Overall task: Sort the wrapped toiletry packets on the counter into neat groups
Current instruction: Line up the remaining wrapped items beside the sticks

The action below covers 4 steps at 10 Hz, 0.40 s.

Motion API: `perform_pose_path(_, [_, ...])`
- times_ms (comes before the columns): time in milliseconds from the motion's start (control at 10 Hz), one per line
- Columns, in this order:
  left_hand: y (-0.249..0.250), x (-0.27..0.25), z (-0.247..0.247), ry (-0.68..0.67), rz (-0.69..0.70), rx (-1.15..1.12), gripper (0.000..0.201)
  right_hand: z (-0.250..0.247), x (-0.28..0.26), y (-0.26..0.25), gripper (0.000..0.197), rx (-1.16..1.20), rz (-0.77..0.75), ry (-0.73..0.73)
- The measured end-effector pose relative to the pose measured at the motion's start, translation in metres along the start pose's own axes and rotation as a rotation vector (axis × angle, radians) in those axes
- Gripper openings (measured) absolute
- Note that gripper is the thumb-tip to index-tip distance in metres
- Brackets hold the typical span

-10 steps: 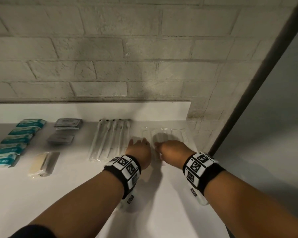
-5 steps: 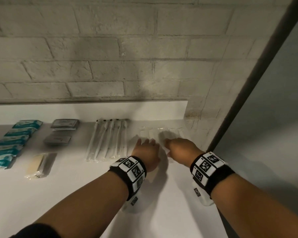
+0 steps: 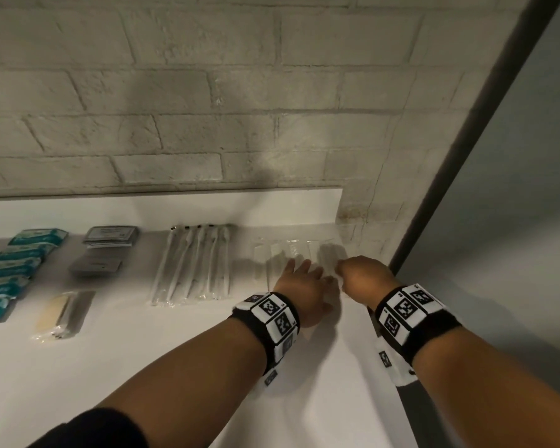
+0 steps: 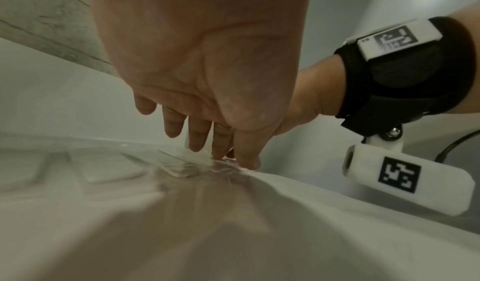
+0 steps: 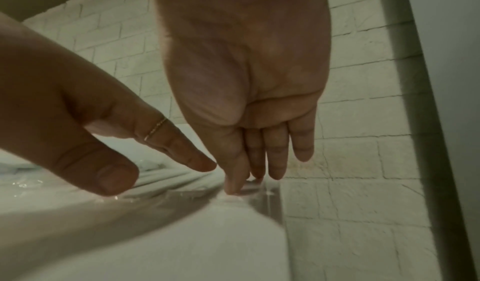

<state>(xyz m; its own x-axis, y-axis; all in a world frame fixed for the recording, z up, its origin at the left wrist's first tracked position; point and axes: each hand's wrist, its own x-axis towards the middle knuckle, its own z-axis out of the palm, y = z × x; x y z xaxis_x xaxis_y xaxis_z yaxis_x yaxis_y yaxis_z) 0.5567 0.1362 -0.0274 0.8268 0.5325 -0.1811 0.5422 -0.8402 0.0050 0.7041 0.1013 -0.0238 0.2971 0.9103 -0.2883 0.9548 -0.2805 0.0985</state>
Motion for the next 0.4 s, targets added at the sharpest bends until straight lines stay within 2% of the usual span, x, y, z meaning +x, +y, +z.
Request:
perform_pose_path(200, [0.003, 0.001, 0.004, -0.034, 0.010, 0.018, 0.055, 0.003, -0.003, 0.004, 0.032, 0.040, -0.021, 0.009])
perform_pose_path(400, [0.006, -0.013, -0.012, 0.040, 0.005, -0.027, 0.064, 0.002, -0.015, 0.006, 0.040, 0.141, -0.035, 0.059])
